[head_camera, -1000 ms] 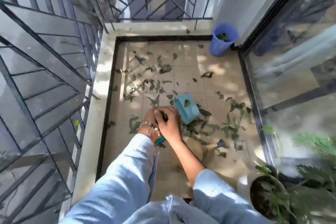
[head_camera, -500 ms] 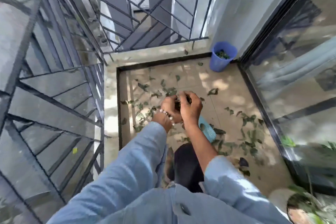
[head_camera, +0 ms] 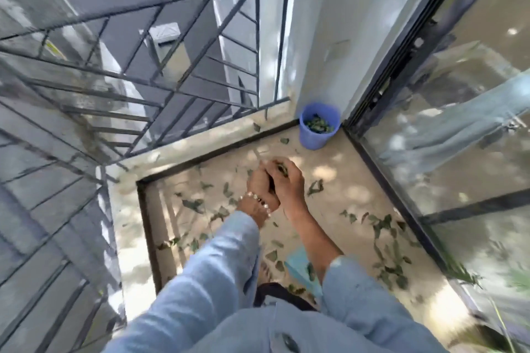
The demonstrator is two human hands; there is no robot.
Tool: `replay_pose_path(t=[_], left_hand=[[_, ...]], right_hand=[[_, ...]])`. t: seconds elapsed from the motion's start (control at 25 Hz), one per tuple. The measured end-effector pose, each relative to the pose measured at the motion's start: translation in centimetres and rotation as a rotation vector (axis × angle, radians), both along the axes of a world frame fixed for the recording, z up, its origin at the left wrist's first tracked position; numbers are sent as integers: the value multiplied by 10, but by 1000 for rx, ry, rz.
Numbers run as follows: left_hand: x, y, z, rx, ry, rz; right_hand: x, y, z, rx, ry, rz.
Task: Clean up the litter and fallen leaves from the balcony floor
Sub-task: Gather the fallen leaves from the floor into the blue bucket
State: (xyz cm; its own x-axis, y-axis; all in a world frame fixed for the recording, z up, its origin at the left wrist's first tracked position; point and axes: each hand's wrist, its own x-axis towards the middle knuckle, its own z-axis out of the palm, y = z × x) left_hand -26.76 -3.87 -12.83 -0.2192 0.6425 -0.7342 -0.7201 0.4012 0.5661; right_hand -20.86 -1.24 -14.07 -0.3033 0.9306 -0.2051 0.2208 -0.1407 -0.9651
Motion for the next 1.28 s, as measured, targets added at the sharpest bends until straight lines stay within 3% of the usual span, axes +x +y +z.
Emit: replay_pose_path(t=[0.12,0.24,0.4,0.56,0.72,0.88,1.08,1.28], left_hand=[[-25,68,9,67,-59,136],[-45,133,9,-62,-102,161],[-70,230,-8,-100,-95,32],[-91,339,-37,-122,-85,-67],[-102,430,-67,-139,-108,-180],[-100,501,-147,-238,-115,-210],[-85,567,-279,-292,-107,-196],[-73,619,-365,-336,-84,-350]], right_hand=[[-17,57,3,-88,58,-9],[-36,116,-4,-167,132,-88],[-61,206,-31,-247,164,-349],[-79,312,-57,-484,394,-664],[-92,387,-77,-619,536,-795],[-96,451,-140,-686,603,-952],[-91,517,-269,-740,643,-1038],[-64,579,-374,-905,634,-1080]])
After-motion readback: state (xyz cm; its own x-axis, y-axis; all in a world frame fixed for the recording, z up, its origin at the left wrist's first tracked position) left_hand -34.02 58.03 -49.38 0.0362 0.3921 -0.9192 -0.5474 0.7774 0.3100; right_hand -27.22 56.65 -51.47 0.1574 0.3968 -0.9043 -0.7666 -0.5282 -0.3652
